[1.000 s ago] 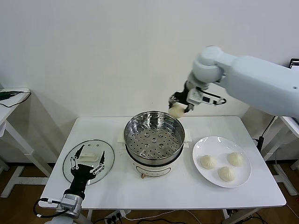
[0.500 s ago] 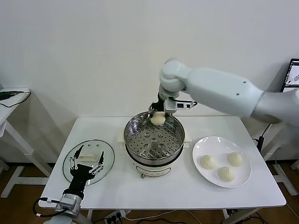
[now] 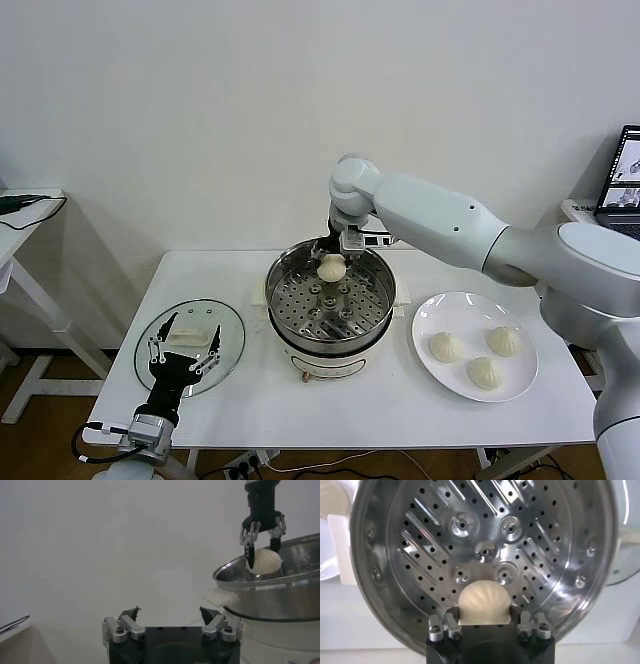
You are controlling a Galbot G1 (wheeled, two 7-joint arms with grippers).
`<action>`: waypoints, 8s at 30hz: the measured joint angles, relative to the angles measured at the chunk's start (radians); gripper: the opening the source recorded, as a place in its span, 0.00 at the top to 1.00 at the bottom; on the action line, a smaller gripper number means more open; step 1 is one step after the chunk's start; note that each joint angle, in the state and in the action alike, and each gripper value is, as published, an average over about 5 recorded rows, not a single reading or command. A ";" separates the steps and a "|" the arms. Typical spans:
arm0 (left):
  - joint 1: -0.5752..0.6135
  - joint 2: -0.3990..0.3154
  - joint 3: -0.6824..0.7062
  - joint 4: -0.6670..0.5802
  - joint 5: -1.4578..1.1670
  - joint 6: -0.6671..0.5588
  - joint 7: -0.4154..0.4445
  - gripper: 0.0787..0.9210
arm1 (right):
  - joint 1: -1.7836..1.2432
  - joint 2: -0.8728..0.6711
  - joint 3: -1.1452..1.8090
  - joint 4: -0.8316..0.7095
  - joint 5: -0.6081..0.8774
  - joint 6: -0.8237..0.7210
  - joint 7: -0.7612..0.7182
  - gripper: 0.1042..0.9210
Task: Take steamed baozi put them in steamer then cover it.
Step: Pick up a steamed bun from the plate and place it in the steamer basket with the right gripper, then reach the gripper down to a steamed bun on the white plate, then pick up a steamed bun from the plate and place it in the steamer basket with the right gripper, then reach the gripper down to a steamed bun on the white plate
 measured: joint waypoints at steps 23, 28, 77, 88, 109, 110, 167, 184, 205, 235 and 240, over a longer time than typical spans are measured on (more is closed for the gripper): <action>0.019 -0.011 0.012 -0.019 0.014 0.002 0.002 0.12 | 0.153 -0.160 -0.066 0.151 0.268 -0.167 -0.042 0.12; 0.026 -0.012 0.017 -0.031 0.020 0.002 0.001 0.12 | 0.257 -0.295 -0.127 0.257 0.463 -0.331 -0.121 0.12; 0.039 -0.020 0.041 -0.013 0.059 -0.023 0.003 0.12 | -0.435 -0.625 0.322 0.224 0.505 -0.956 -0.168 0.12; 0.036 -0.021 0.037 0.003 0.062 -0.028 0.004 0.12 | -0.463 -0.579 0.338 0.182 0.487 -0.955 -0.151 0.12; 0.033 -0.023 0.037 0.008 0.062 -0.029 0.004 0.12 | -0.487 -0.559 0.356 0.166 0.461 -0.958 -0.155 0.28; 0.033 -0.024 0.037 0.008 0.062 -0.029 0.004 0.12 | -0.488 -0.559 0.357 0.166 0.460 -0.958 -0.156 0.29; 0.057 -0.004 0.029 -0.066 0.062 -0.015 -0.006 0.12 | 0.352 -0.308 -0.278 0.520 1.132 -1.422 -0.017 0.30; 0.044 0.003 0.015 -0.034 0.057 -0.013 -0.003 0.12 | 0.140 0.007 -0.195 0.173 0.995 -1.403 -0.054 0.30; 0.049 0.004 0.016 -0.028 0.060 -0.015 -0.003 0.12 | 0.074 0.060 -0.135 0.082 0.949 -1.384 -0.078 0.12; 0.085 -0.003 0.046 -0.128 0.078 -0.009 -0.011 0.12 | -0.066 -0.856 0.119 0.534 0.689 -1.071 -0.321 0.12; 0.088 -0.009 0.056 -0.130 0.086 -0.011 -0.013 0.12 | -0.222 -0.899 0.232 0.519 0.573 -1.006 -0.330 0.12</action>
